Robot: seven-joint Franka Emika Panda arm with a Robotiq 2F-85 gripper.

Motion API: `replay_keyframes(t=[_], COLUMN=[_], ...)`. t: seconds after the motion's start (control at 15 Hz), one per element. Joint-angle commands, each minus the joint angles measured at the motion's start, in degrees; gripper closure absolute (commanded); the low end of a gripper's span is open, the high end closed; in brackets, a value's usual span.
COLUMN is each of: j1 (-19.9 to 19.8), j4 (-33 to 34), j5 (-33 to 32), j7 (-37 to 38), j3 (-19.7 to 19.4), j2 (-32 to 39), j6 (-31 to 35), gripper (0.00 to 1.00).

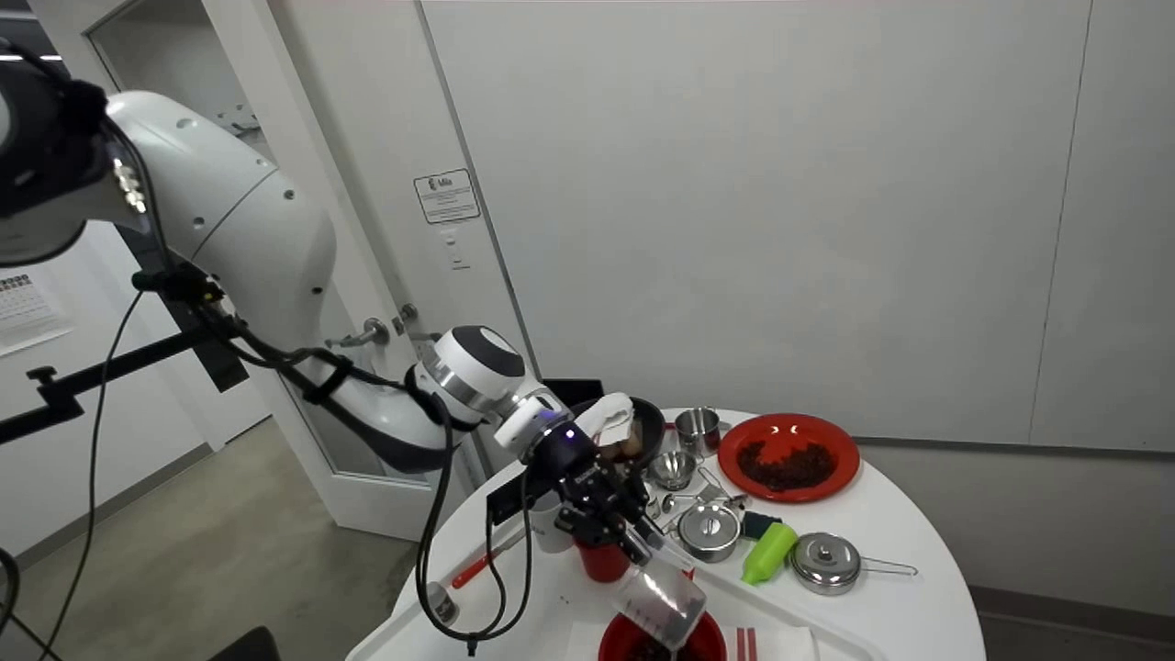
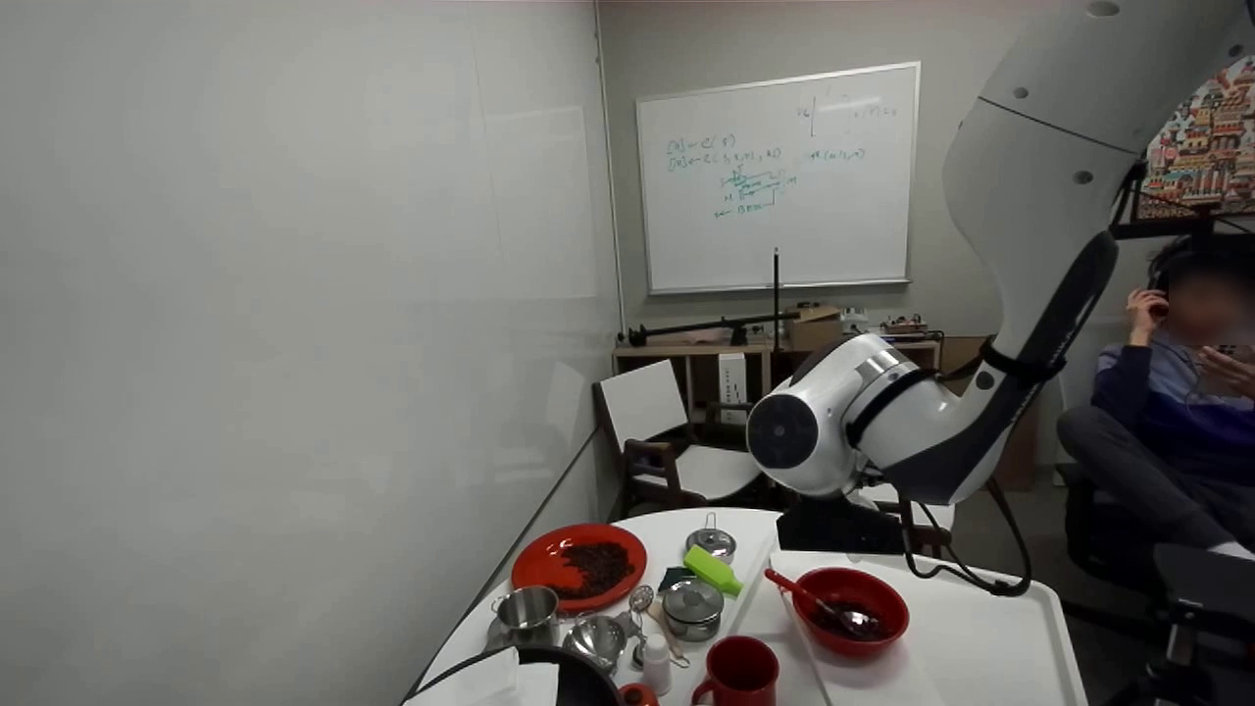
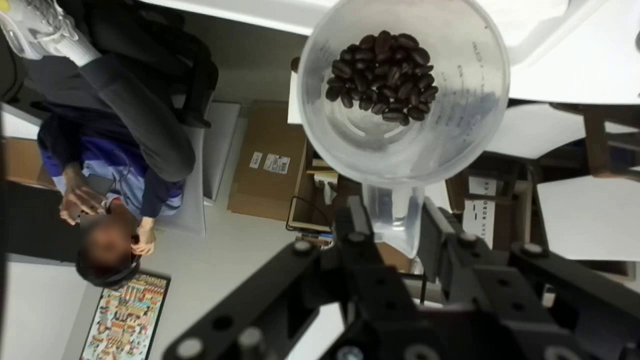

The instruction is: Get the colorless jar and pour some of its contents in the red bowl

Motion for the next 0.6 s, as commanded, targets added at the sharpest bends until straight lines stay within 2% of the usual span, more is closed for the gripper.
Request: replay_keyframes(t=[0.0, 0.2, 0.53], j1=[-6.01, -9.44, -12.06], j4=[4.09, 5.76, 7.99], j5=[-4.99, -7.86, -13.14], j7=[6.61, 10.42, 16.19], j3=[6.83, 10.82, 14.98], j2=[2.16, 3.07, 5.07], j6=[-9.22, -14.84, -23.68], gripper=[0.89, 0.89, 0.89])
